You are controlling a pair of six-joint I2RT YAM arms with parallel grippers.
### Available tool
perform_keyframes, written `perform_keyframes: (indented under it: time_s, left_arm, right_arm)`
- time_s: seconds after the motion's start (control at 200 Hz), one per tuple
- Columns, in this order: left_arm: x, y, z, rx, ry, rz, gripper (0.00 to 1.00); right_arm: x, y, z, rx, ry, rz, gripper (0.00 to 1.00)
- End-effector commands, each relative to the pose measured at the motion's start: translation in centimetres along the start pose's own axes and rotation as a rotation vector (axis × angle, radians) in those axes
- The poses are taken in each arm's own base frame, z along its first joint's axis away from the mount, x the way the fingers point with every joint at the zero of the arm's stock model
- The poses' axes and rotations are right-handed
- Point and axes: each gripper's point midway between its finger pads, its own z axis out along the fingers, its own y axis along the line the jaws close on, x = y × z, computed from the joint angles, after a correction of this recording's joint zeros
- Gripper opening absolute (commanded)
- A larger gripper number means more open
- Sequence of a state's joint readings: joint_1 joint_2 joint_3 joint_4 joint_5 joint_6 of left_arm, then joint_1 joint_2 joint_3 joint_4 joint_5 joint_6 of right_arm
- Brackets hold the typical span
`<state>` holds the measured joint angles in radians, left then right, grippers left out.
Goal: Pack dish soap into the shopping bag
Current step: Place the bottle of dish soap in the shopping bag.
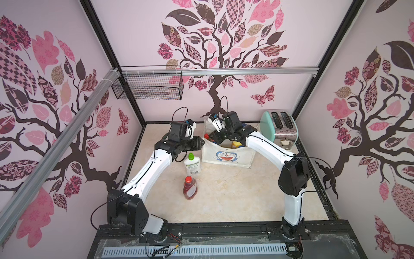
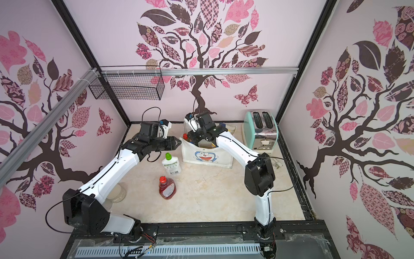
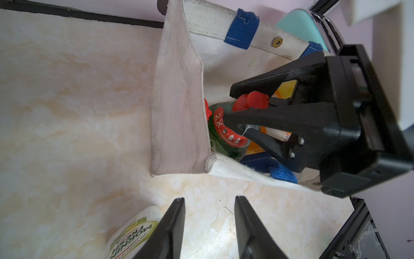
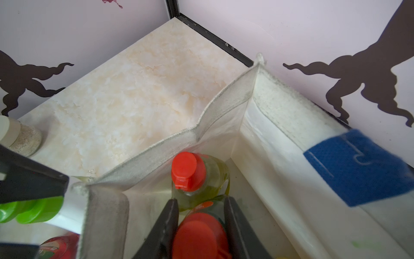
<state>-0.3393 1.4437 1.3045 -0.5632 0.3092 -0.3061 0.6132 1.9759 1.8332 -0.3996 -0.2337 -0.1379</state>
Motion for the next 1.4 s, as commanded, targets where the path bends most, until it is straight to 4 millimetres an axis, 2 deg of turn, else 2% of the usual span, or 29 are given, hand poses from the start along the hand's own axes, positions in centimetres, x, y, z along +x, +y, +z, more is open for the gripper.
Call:
perform_keyframes:
  time_s: [0.0,0.215,0.405,0.515,0.65,1.06,1.175,1.225,1.27,1.396]
  left_arm:
    - [-0.2,-0.8,-1.1,0.020,-0.018,0.028,0.44]
    - [-0.2,-0.8,-1.4,0.012,-0.013,0.038,0.46]
    - [-0.3,-0.9,-1.8,0.011,-0.018,0.045,0.49]
    - [-0.4,-0.7,-1.8,0.002,-0.020,0.046,0.56]
    - [-0.7,-0.9,-2.1,-0.002,-0.025,0.051,0.58]
    - [-0.9,-1.3,-3.0,0.008,-0.037,0.060,0.61]
    - [-0.8,-1.3,-3.2,0.001,-0.038,0.071,0.64]
    - [-0.9,-1.3,-3.4,0.002,-0.043,0.079,0.65]
    - [-0.9,-1.2,-3.5,-0.003,-0.043,0.080,0.66]
    - [-0.9,-1.3,-3.7,-0.003,-0.046,0.086,0.66]
  right_arm:
    - [-5.4,2.7,-1.3,-0.118,-0.164,-0.021,0.00]
    - [-6.0,2.0,0.1,-0.096,-0.161,-0.035,0.00]
    - [-7.5,2.6,0.1,-0.135,-0.191,-0.045,0.00]
    - [-6.6,2.3,1.0,-0.129,-0.164,-0.050,0.00]
    - [-5.0,1.7,2.3,-0.111,-0.126,-0.044,0.00]
    - [-3.7,0.6,3.0,-0.085,-0.111,-0.027,0.00]
    - [-3.8,0.4,2.7,-0.076,-0.114,-0.025,0.13]
    - [-4.0,0.4,2.4,-0.071,-0.121,-0.024,0.24]
    - [-4.1,0.2,2.2,-0.064,-0.126,-0.023,0.30]
    - [-4.3,0.2,1.9,-0.060,-0.131,-0.025,0.35]
